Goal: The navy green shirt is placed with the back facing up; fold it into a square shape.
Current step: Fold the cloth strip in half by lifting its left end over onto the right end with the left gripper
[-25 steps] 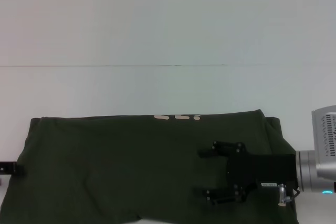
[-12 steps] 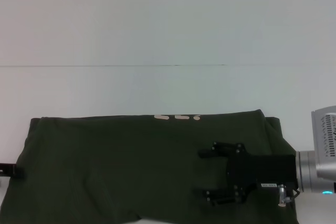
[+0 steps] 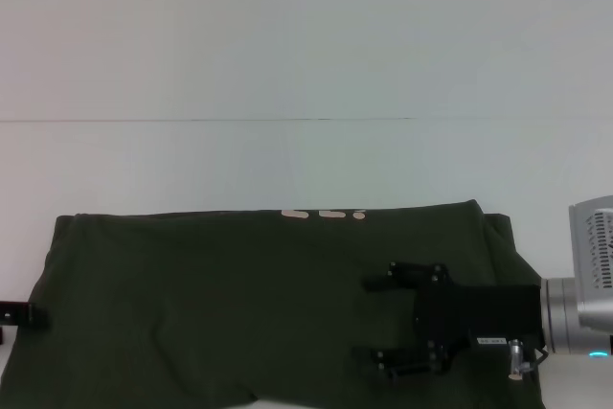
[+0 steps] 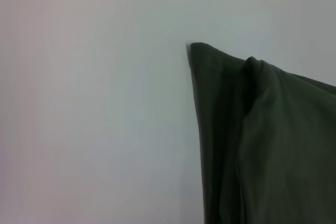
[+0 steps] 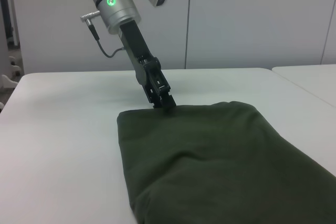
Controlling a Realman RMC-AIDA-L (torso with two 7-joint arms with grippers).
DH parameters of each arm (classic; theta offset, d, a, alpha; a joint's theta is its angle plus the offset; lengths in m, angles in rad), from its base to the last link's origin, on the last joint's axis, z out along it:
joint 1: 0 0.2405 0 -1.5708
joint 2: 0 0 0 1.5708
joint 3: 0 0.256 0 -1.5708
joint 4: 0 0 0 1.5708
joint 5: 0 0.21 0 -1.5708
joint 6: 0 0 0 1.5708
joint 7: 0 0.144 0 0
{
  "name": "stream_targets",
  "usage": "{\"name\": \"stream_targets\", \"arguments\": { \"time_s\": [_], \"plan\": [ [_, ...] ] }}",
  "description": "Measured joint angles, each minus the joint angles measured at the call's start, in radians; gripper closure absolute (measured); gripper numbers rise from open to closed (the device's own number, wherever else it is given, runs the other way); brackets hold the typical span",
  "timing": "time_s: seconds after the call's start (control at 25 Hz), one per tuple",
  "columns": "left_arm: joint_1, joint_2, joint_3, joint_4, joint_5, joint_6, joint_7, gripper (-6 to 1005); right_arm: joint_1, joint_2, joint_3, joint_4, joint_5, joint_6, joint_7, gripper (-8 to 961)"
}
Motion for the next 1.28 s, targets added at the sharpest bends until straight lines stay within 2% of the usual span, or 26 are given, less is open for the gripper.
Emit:
{"name": "stream_targets", "arguments": {
  "time_s": [0.6,0.96,1.28],
  "plan": [
    [-0.015,-0.014,-0.001,-0.028,-0.007,0.0,0.005,135,-0.002,0.0,-0.001,0.001,-0.002,0.0,0.0,53],
    [-0.038,-0.039,0.0,-0.039,-0.01,0.004,0.005,136,-0.004,0.0,-0.002,0.003,-0.002,0.002,0.0,53],
    [-0.057,-0.052,-0.001,-0.051,-0.009,0.0,0.005,138,-0.004,0.0,-0.002,0.005,-0.002,0.003,0.0,53]
  ]
}}
